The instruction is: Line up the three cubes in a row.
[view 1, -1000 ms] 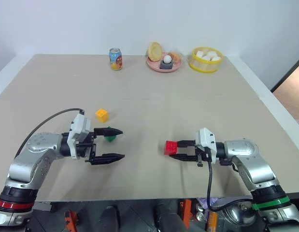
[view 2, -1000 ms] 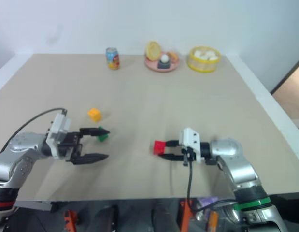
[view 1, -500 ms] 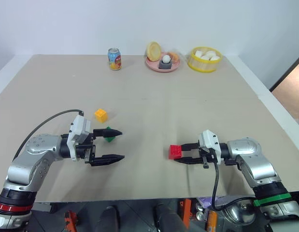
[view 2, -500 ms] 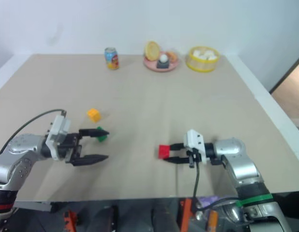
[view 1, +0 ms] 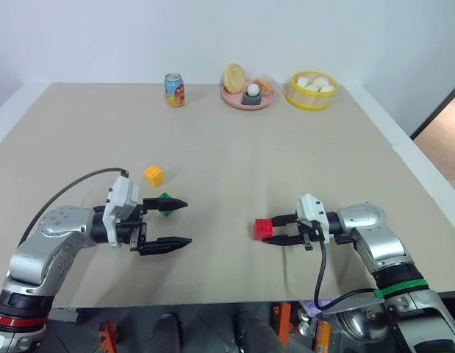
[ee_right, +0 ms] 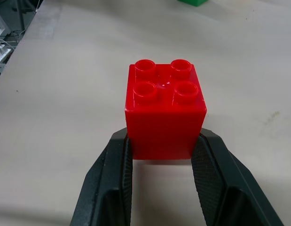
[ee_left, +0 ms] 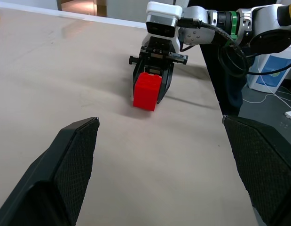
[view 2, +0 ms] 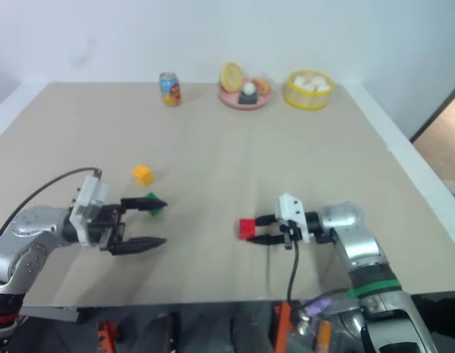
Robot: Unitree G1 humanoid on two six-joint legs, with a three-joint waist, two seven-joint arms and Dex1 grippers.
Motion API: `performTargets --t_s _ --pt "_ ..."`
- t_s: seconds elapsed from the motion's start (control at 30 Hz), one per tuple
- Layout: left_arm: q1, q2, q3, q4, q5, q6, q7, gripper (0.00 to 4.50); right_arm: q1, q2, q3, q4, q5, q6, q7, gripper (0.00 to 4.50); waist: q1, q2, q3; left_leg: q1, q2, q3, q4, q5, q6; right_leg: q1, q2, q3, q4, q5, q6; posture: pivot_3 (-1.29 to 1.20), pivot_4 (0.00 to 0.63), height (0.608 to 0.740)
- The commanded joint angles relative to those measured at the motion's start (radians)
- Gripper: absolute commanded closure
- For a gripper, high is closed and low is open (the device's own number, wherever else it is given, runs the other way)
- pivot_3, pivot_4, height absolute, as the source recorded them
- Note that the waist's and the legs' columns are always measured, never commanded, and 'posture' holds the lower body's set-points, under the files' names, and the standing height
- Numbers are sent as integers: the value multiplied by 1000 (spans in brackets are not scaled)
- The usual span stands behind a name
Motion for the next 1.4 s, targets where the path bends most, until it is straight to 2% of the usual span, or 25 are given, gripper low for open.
performTargets --t_s 0.03,0.37,0.47,0.63,0.67,0.93,1.07,1.17,1.4 --pt "11 14 40 -45 -23 0 8 157 -34 3 -5 36 -10 -33 11 3297 0 0 0 0 0 0 0 0 0 0 0 0 0 0 0 0 150 740" --pt "8 12 40 -50 -23 0 22 157 -61 12 7 128 -49 -81 16 3297 0 0 0 1 0 0 0 0 0 1 0 0 0 0 0 0 150 740" --pt "6 14 39 -50 -23 -2 24 157 -71 12 12 145 -52 -81 22 1909 -1 0 0 3 0 0 1 0 0 3 0 0 0 0 0 0 150 740" --pt "1 12 38 -44 -18 -8 27 157 -86 11 13 160 -54 -71 25 158 -1 0 0 7 0 0 0 0 0 8 0 0 0 -1 0 0 150 740" --pt "-1 11 38 -43 -18 -9 28 157 -87 8 15 160 -58 -71 25 25 -1 0 0 7 0 0 0 0 0 8 0 0 0 -1 0 0 150 740" --pt "-2 14 43 -32 -16 -9 28 157 -71 -96 29 100 -47 88 110 25 8 1 0 8 -1 0 0 0 -1 9 -1 0 0 -1 0 0 150 740" --pt "23 35 49 -35 -19 3 16 157 -67 -149 13 117 -55 83 114 25 16 1 0 8 -2 0 0 0 -1 9 -2 0 -1 -2 0 0 150 740" --pt "46 41 68 -42 -30 13 31 157 -90 -182 -29 141 -30 99 91 25 19 1 1 8 -2 0 0 0 -1 9 -2 0 -1 -2 0 0 150 740" --pt "61 -24 151 -67 -112 85 192 157 -193 -224 -198 140 87 240 22 25 24 5 4 8 -1 1 1 0 -1 8 -2 0 0 -1 0 0 150 740"
